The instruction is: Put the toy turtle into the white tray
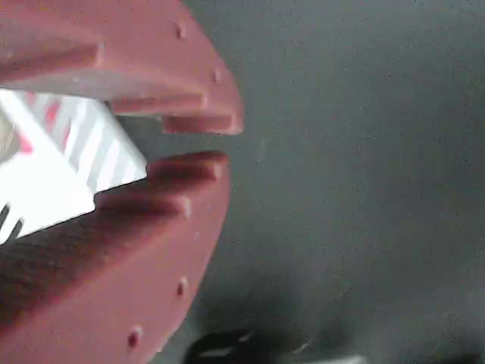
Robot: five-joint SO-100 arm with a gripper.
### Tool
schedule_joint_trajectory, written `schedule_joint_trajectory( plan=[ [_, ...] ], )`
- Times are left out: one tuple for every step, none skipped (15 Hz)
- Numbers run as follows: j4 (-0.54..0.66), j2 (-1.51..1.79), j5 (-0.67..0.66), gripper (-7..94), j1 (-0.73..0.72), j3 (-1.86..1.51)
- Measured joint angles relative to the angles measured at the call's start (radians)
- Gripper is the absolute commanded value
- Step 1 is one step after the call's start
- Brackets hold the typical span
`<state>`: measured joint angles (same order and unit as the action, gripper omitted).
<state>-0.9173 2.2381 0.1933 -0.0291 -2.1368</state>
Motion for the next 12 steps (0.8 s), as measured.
schedule_joint_trajectory(
  plan=[
    [0.003,0.107,-0.026,-1,-0.011,-0.109],
    [-0.006,0.222,-0.049,-1,-0.017,-0.215],
    [-0.031,0.334,-0.069,-1,-0.017,-0.308],
    [-0.061,0.442,-0.087,-1,-0.017,-0.399],
    [-0.095,0.552,-0.1,-1,-0.017,-0.489],
    [-0.126,0.649,-0.104,-1,-0.005,-0.558],
    [-0.152,0.744,-0.11,-1,0.017,-0.615],
    [-0.183,0.825,-0.123,-1,0.026,-0.669],
    [-0.216,0.881,-0.14,-1,0.025,-0.706],
    [-0.252,0.943,-0.15,-1,0.018,-0.729],
    [-0.287,0.966,-0.15,-1,0.029,-0.736],
    [-0.331,1.012,-0.146,-1,0.031,-0.742]
  ],
)
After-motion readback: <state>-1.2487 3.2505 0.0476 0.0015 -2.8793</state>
